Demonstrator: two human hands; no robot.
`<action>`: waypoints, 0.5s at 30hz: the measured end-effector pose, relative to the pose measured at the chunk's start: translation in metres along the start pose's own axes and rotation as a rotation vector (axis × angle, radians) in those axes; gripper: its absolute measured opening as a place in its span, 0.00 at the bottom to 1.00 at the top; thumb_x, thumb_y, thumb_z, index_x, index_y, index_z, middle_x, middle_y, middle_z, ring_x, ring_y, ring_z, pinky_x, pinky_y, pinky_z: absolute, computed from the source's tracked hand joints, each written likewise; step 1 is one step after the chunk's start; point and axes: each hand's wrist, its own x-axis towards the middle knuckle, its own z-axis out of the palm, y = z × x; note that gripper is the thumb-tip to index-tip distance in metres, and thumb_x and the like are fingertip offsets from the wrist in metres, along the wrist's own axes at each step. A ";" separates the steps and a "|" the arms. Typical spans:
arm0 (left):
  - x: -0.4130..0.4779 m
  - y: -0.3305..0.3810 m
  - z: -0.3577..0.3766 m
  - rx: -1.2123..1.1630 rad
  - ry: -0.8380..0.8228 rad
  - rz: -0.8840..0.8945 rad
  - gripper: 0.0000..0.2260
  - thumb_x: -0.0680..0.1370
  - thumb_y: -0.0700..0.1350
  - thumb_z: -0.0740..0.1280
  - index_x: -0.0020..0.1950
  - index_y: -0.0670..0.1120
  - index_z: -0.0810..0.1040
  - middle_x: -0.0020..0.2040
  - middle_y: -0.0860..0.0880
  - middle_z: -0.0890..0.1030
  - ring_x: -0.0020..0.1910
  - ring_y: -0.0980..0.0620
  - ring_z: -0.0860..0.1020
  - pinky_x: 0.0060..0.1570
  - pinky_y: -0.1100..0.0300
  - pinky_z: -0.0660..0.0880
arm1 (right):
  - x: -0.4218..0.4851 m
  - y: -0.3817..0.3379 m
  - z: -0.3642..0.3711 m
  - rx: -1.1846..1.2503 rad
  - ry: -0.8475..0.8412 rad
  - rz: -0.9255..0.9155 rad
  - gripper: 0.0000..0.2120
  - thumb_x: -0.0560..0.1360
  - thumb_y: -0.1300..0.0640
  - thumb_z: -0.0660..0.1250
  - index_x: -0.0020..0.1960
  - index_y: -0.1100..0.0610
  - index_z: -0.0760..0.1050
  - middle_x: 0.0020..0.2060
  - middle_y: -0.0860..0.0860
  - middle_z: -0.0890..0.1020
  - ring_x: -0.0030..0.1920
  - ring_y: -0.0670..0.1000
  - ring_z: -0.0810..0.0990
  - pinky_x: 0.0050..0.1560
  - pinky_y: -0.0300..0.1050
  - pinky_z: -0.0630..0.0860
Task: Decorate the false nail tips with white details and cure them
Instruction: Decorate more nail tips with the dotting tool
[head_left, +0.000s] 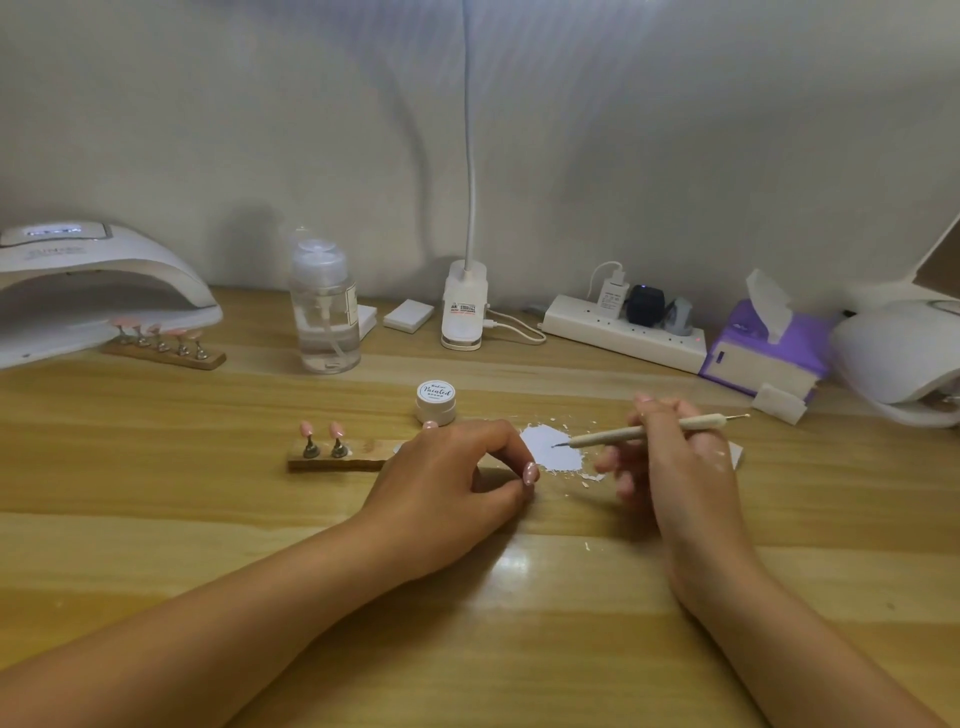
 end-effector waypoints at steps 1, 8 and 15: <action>0.000 0.000 0.000 0.001 0.002 0.005 0.07 0.76 0.48 0.71 0.41 0.59 0.77 0.33 0.76 0.73 0.29 0.63 0.73 0.35 0.63 0.61 | 0.000 0.001 0.001 -0.025 -0.031 0.003 0.13 0.83 0.53 0.58 0.44 0.57 0.73 0.27 0.53 0.83 0.21 0.46 0.73 0.21 0.34 0.68; -0.001 0.002 0.000 0.012 0.006 0.011 0.07 0.76 0.49 0.71 0.41 0.61 0.77 0.34 0.76 0.74 0.32 0.62 0.75 0.47 0.58 0.68 | -0.005 0.003 0.001 -0.256 -0.038 -0.146 0.09 0.78 0.51 0.69 0.41 0.54 0.78 0.33 0.49 0.86 0.28 0.43 0.79 0.28 0.35 0.71; 0.000 0.003 -0.001 0.008 0.004 0.011 0.07 0.76 0.50 0.71 0.40 0.62 0.77 0.34 0.76 0.73 0.31 0.63 0.74 0.43 0.59 0.65 | -0.004 0.005 0.001 -0.342 -0.037 -0.081 0.12 0.76 0.52 0.70 0.41 0.59 0.73 0.30 0.49 0.85 0.26 0.40 0.78 0.31 0.36 0.73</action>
